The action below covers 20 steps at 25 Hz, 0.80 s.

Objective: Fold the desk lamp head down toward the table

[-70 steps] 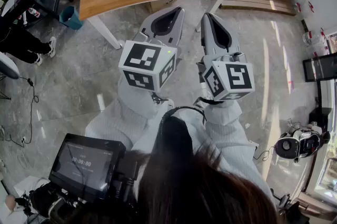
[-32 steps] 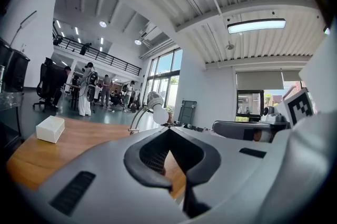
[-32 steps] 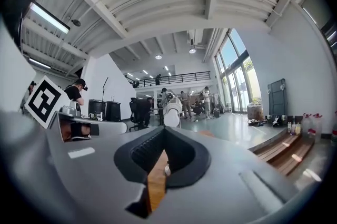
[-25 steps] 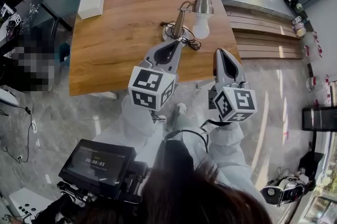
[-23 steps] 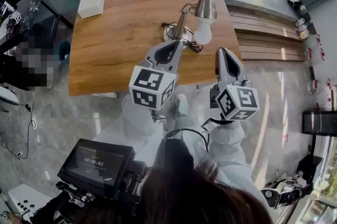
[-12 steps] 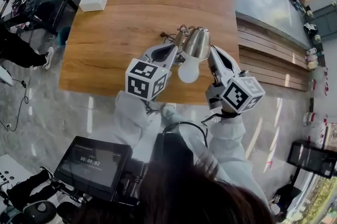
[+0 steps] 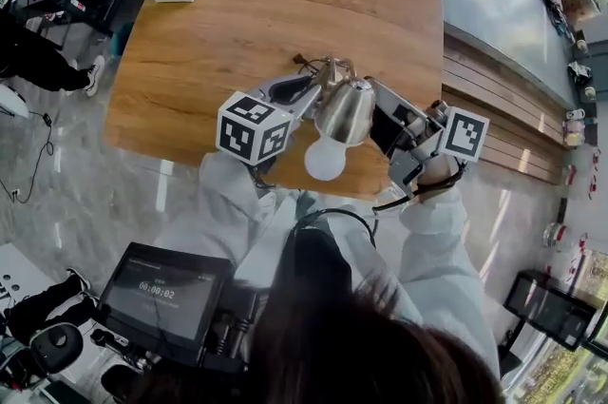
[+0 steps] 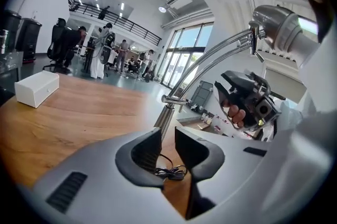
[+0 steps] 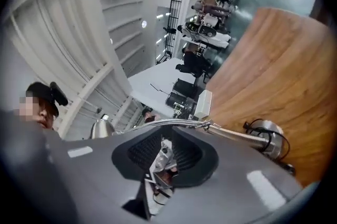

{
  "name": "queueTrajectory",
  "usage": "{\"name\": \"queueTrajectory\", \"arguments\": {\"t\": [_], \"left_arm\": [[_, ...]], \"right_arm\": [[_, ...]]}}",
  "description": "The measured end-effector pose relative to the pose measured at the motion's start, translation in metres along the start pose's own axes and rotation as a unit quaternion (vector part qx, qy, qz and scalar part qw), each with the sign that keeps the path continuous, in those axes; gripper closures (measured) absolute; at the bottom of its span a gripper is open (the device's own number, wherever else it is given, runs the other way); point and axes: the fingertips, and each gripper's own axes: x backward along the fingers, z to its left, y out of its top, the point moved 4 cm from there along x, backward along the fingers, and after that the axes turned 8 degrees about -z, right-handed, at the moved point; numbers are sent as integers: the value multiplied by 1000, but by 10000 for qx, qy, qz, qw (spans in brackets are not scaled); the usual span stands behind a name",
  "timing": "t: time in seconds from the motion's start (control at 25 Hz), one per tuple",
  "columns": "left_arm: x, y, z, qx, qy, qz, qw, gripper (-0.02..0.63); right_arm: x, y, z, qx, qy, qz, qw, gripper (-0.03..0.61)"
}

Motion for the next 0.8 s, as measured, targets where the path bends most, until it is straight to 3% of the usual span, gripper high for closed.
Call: {"name": "queueTrajectory", "arguments": {"t": [0.12,0.28,0.52,0.8], "left_arm": [[-10,0,0,-103,-149,78,9998,527],[-22,4,11,-231,-249,157,9993,484],[-38,3,17,-431,-500,398,9970,480],[-55,4,21,-431,-706,419,9957,480]], "right_arm": [[-9,3,-4,-700,319,202,9968,501],[-30,1,-6,-1130,577,737,9892,455],[-33,2,-5,-2005,922,937,9708,453],[-46,10,-7,-2211,1024,1267,9616,436]]}}
